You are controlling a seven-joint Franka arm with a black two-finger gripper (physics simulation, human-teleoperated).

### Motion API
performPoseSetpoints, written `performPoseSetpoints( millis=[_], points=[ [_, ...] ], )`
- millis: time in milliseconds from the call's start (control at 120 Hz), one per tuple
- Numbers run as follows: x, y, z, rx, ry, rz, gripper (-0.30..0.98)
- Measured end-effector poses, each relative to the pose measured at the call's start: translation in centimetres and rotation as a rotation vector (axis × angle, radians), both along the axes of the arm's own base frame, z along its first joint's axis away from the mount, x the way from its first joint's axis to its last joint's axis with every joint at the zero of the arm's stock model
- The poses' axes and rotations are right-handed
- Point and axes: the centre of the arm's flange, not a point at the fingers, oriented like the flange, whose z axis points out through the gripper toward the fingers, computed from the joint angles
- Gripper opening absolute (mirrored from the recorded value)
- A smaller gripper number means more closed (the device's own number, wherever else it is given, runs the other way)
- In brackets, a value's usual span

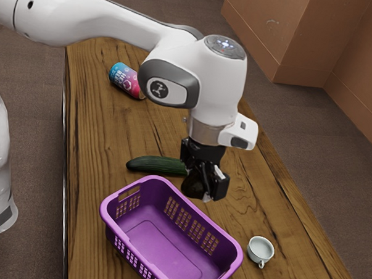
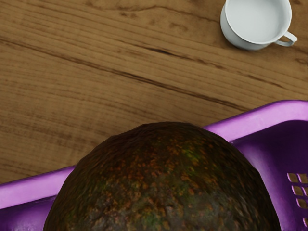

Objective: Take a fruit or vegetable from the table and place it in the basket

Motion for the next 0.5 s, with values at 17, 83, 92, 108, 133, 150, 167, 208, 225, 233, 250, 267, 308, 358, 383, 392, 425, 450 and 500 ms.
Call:
performPoseSetpoints(
  millis=[17,83,92,108,133,150,167,208,225,233,250,267,308,358,383,392,425,450,500],
  points=[
    [-0.1,-0.2,0.0,0.0,0.0,-0.005,0.32],
    [-0.4,-0.7,0.0,0.0,0.0,-0.015,0.32],
    [-0.5,-0.7,0.0,0.0,0.0,-0.016,0.32],
    [-0.5,-0.8,0.0,0.0,0.0,-0.017,0.32],
    [-0.5,-0.8,0.0,0.0,0.001,-0.018,0.31],
    [-0.5,-0.8,0.0,0.0,0.001,-0.018,0.31],
    [-0.5,-0.9,0.0,0.0,0.001,-0.019,0.31],
    [-0.5,-0.9,0.0,0.0,0.002,-0.02,0.31],
    [-0.5,-0.9,0.0,0.0,0.003,-0.02,0.31],
    [-0.5,-0.9,0.0,-0.001,0.003,-0.021,0.31],
    [-0.6,-1.0,0.0,-0.001,0.003,-0.023,0.31],
    [-0.7,-1.2,0.0,-0.001,0.002,-0.027,0.32],
    [-0.8,-1.5,-0.1,-0.001,0.002,-0.033,0.32],
    [-0.9,-1.6,-0.1,-0.001,0.002,-0.037,0.31],
    [-1.0,-1.7,-0.1,-0.003,0.002,-0.038,0.35],
    [-1.0,-1.7,-0.1,-0.003,0.002,-0.038,0.37],
    [-1.0,-1.7,-0.1,-0.006,0.005,-0.038,0.44],
    [-1.1,-1.8,-0.2,-0.01,0.007,-0.038,0.48],
    [-1.1,-1.8,-0.2,-0.017,0.01,-0.038,0.54]
  ],
)
